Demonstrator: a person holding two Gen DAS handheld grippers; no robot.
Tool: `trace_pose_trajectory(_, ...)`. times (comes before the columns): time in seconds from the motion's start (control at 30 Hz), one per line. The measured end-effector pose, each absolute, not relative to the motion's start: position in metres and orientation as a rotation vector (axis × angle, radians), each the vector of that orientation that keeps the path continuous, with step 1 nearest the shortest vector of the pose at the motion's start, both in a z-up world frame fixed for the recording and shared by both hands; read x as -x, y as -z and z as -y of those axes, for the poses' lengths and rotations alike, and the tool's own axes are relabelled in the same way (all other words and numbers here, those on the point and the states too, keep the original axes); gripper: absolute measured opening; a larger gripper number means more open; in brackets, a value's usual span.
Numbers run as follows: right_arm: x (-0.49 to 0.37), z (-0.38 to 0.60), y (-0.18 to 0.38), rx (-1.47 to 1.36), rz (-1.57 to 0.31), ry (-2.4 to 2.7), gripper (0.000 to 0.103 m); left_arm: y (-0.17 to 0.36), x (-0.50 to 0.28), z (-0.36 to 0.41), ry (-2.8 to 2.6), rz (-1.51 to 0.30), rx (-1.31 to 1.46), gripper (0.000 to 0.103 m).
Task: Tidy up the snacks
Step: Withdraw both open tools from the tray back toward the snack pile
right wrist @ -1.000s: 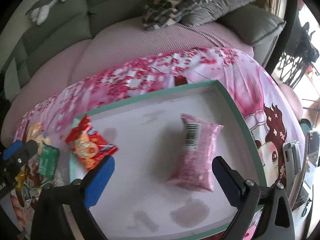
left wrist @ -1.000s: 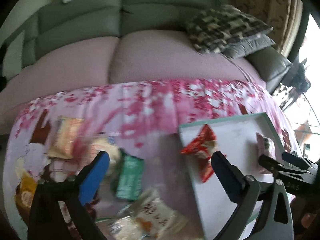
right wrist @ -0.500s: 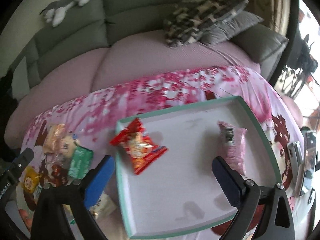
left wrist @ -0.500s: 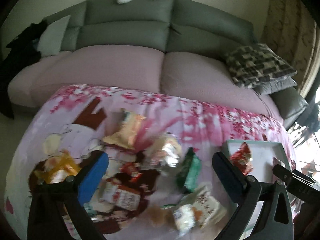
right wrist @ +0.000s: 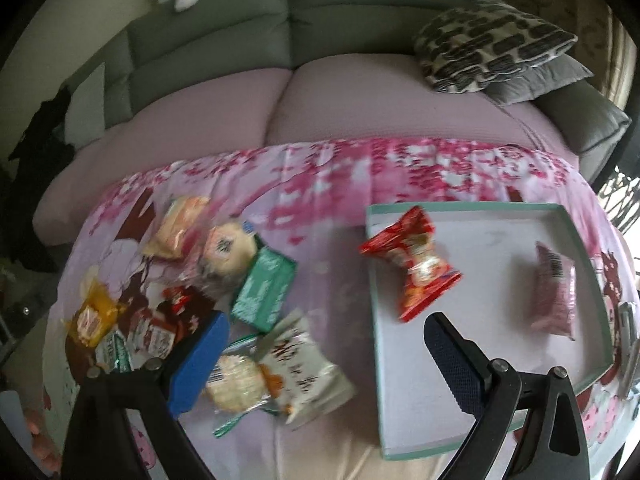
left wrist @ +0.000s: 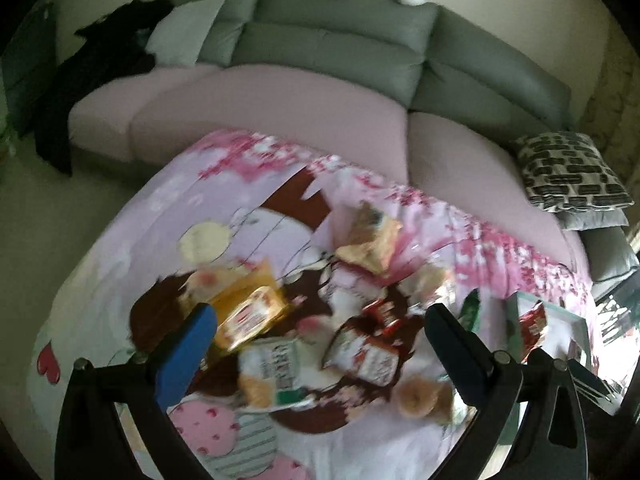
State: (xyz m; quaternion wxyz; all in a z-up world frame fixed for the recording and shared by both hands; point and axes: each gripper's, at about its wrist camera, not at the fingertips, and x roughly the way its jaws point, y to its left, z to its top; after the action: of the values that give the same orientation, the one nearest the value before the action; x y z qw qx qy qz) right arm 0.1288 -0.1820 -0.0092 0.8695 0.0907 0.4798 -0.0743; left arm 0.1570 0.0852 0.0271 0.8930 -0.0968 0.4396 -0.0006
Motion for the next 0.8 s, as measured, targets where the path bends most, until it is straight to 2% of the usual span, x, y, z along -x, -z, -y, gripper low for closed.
trace_pose_trajectory(0.27, -0.128, 0.155, 0.030, -0.168, -1.047, 0.132, 0.100, -0.003, -0.156, -0.088, -0.005, -0.996, 0.167, 0.103)
trace_pose_trajectory(0.53, -0.121, 0.142, 0.062, -0.144, -1.128, 0.085, 0.100, 0.023, -0.165, -0.050, 0.069, -1.085, 0.083, 0.103)
trace_pose_trajectory(0.8, -0.128, 0.158, 0.062, -0.131, -1.155, 0.112, 0.100, 0.045, -0.179, -0.014, 0.152, -1.171, 0.020, 0.103)
